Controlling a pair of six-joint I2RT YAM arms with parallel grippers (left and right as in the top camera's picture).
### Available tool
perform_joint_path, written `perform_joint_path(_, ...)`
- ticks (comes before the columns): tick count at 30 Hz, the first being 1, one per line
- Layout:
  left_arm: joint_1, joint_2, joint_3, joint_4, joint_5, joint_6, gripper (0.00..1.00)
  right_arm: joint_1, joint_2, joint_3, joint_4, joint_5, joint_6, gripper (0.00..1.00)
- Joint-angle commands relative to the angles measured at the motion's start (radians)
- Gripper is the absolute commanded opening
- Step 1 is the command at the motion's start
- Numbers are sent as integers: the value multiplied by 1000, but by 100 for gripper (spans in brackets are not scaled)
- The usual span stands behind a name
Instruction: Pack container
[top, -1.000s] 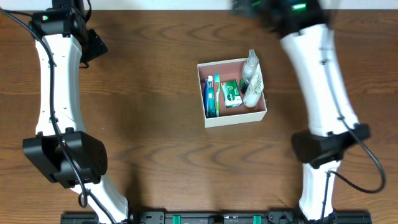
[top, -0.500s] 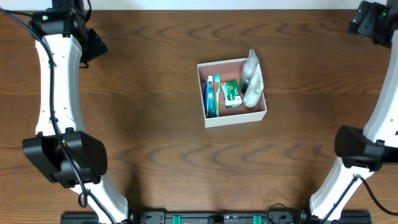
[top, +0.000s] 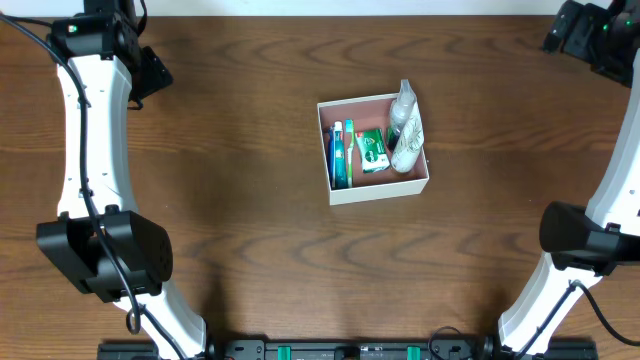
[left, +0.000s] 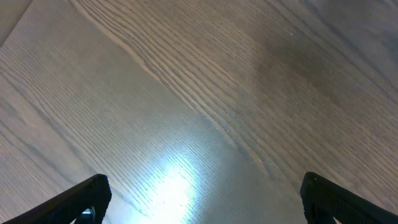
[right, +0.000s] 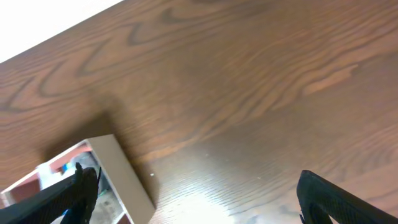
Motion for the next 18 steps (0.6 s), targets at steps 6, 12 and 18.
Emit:
perform_joint_path(6, 2, 7, -6, -3, -12, 9, 98, 1, -13, -6, -3, -47, -16, 99)
perform_joint_path(12, 2, 7, -6, -3, -12, 9, 98, 1, -13, -6, -3, -47, -16, 99)
perform_joint_path(18, 2, 7, -6, -3, -12, 9, 98, 1, -18, -6, -3, -29, -54, 99)
